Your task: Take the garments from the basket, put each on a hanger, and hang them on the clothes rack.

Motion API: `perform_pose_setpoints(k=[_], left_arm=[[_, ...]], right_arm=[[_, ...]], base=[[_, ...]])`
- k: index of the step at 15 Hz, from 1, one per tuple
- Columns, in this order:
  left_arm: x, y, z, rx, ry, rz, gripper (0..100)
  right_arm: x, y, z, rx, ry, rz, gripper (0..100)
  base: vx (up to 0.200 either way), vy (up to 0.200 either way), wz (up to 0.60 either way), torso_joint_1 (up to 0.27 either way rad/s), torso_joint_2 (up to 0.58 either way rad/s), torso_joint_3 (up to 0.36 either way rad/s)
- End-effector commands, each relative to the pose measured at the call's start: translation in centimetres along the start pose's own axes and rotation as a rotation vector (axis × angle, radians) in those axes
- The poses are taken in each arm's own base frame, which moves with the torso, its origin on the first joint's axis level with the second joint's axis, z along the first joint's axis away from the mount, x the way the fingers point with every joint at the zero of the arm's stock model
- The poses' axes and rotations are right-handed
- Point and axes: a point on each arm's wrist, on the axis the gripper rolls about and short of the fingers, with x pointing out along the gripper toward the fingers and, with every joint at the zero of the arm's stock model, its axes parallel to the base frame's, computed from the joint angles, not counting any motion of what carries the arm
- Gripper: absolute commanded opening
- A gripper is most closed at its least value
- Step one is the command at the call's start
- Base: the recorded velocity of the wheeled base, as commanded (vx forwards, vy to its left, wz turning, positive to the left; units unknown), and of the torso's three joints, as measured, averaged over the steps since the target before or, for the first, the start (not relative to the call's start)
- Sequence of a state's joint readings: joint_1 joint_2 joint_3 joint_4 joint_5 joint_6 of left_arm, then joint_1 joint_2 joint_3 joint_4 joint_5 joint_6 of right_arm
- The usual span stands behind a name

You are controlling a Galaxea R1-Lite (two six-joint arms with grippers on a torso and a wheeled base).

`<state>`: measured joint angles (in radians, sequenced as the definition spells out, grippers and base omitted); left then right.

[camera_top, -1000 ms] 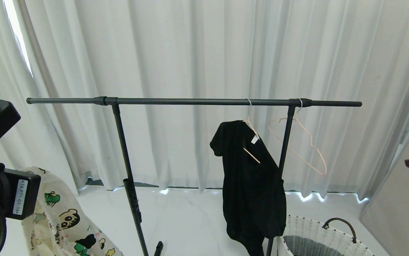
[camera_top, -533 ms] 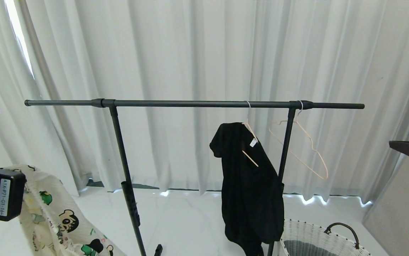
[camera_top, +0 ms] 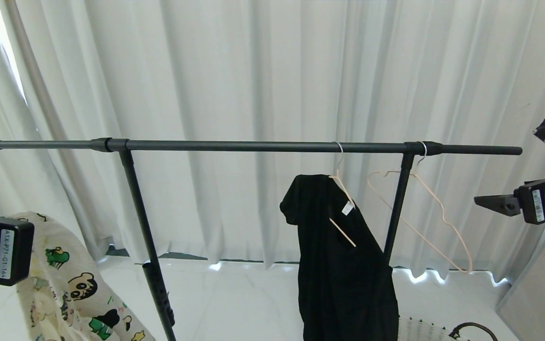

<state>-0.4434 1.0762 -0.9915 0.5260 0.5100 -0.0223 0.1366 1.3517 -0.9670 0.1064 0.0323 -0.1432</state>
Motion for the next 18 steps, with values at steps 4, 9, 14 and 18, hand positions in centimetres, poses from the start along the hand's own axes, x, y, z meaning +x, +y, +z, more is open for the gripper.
perform_pose_setpoints(k=[4, 9, 14, 18], left_arm=[[-0.2, 0.1, 0.1, -0.012, -0.019, -0.001, 0], [-0.4, 0.2, 0.4, -0.034, -0.061, 0.001, 0], [-0.8, 0.5, 0.0, -0.036, -0.069, 0.021, 0], [-0.5, 0.3, -0.6, -0.025, -0.049, 0.028, 0]], right_arm=[[7.2, -2.0, -2.1, 0.061, 0.134, 0.082, 100], [12.6, -2.5, -4.1, 0.089, 0.182, 0.147, 100], [15.6, -2.6, -4.8, 0.091, 0.211, 0.156, 100], [16.7, -2.8, -4.3, 0.089, 0.193, 0.156, 0]], base=[[0.0, 0.0, 0.0, 0.0, 0.0, 0.0], [0.0, 0.0, 0.0, 0.0, 0.0, 0.0], [0.0, 0.0, 0.0, 0.0, 0.0, 0.0], [0.0, 0.0, 0.0, 0.0, 0.0, 0.0]])
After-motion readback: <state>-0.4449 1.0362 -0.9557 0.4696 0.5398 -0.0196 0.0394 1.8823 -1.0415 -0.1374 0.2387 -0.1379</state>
